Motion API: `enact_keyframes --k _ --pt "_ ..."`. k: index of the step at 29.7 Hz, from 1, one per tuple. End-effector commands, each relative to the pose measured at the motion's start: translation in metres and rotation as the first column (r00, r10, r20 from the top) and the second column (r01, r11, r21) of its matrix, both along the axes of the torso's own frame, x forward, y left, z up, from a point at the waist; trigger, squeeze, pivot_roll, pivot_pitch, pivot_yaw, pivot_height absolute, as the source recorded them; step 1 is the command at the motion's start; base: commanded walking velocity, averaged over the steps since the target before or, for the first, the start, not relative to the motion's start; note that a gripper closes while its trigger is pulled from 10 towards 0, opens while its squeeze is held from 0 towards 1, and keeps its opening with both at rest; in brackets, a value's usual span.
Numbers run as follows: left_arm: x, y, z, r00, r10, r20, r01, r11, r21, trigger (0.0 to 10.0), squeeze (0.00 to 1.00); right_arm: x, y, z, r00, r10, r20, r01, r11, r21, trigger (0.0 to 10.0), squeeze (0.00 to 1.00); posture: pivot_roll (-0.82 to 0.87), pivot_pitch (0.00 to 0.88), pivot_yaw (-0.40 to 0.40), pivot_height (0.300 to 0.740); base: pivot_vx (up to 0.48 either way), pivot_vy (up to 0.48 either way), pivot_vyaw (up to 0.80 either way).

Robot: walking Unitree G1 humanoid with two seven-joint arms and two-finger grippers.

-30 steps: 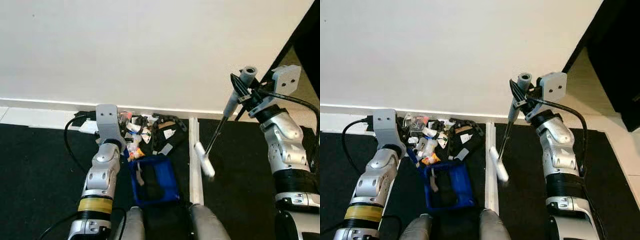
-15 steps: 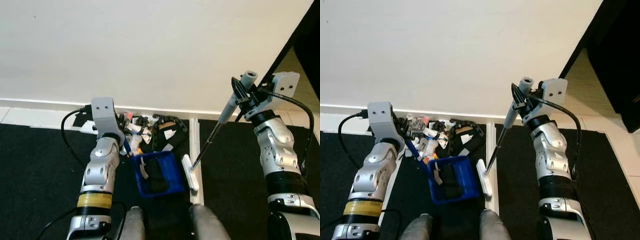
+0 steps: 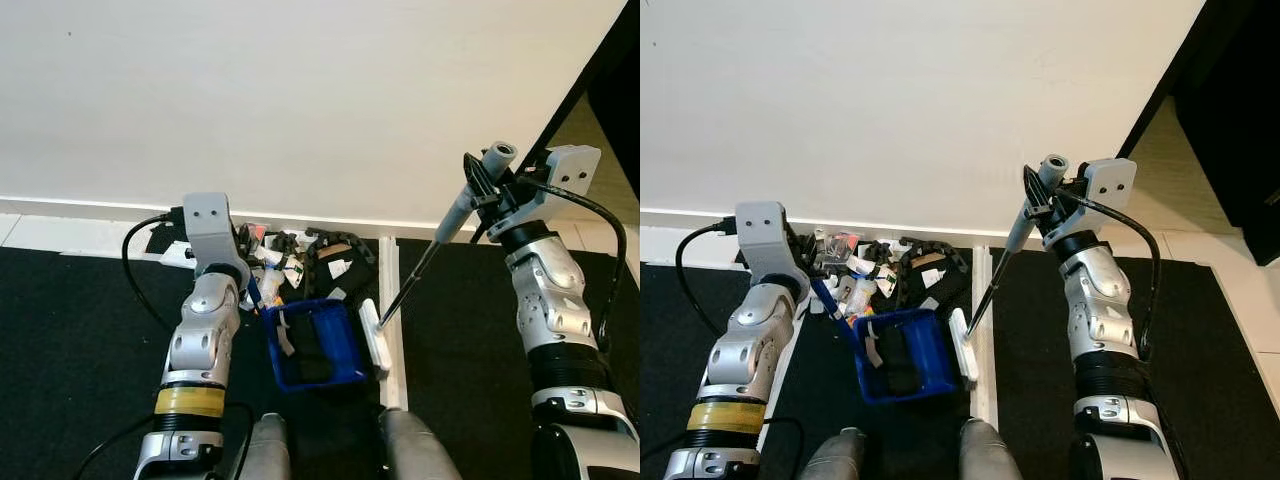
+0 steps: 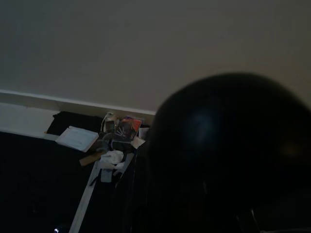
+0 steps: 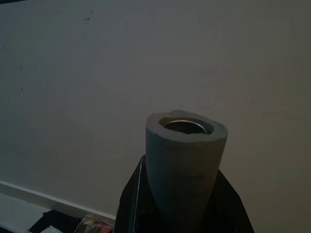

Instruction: Sweep floor

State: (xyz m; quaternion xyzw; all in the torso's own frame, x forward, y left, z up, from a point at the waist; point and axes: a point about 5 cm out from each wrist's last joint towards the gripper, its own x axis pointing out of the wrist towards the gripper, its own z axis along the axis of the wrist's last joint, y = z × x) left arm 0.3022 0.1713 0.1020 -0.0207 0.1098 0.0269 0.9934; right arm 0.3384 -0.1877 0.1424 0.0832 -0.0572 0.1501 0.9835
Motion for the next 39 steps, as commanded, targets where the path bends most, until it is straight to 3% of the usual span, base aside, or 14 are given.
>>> enact_keyframes --k 1,39 --pt "0.0004 -0.0038 0.0103 0.999 -0.007 0.05 0.007 1.0 0.004 10.0 0.0 0.0005 -0.0018 0.0011 1.0 -0.009 0.013 0.009 1.0 0.013 10.0 0.0 0.0 0.052 -0.037 0.74 0.0 0.0 0.0" --pt "0.0001 -0.0053 0.0072 0.999 -0.003 0.042 0.003 1.0 0.007 10.0 0.0 0.0005 0.0023 -0.0018 1.0 0.018 0.002 -0.018 1.0 0.012 10.0 0.0 -0.01 0.047 -0.04 0.74 0.0 0.0 0.0"
